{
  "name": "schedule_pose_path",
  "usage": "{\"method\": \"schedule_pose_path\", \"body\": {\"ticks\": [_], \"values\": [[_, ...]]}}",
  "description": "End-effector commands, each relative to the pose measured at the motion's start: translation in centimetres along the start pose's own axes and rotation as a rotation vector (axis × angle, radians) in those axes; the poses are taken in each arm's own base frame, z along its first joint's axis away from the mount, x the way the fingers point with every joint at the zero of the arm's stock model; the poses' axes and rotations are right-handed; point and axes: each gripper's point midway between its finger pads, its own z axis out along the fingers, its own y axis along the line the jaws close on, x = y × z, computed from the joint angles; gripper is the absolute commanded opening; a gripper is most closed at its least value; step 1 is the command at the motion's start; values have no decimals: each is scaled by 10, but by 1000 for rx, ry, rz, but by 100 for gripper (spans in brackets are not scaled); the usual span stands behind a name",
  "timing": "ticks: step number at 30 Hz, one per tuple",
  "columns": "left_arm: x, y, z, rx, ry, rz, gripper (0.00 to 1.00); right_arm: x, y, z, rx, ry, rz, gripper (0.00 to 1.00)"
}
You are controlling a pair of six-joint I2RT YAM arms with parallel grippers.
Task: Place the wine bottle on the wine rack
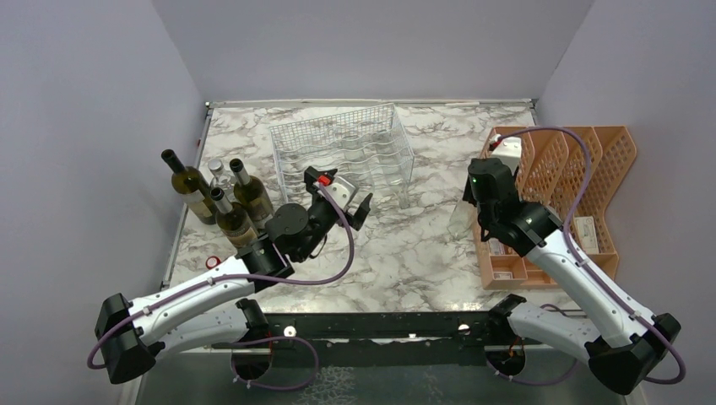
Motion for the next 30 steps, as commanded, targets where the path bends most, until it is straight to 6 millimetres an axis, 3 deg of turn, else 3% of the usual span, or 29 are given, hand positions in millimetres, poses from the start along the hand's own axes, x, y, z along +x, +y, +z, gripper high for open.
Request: {"method": "schedule_pose_path", "body": {"ticks": [1, 4, 7, 12, 18, 30], "values": [[-4, -6, 2, 28, -28, -31, 99, 6, 5, 1, -20, 13, 49, 49], [-3, -9, 2, 43, -28, -33, 99, 4, 9, 3, -33, 4, 41, 41], [-2, -14, 3, 62, -27, -38, 99, 1, 12, 4, -57, -13, 4, 16], [9, -17, 11, 53, 8, -42, 99, -10, 18, -3, -117, -30, -16, 2], [18, -31, 12, 121, 17, -40, 99, -30, 35, -25, -288, -60, -13, 1], [38, -104, 11, 468, 73, -134, 99, -49, 90, -98, -793, -58, -32, 1]]}}
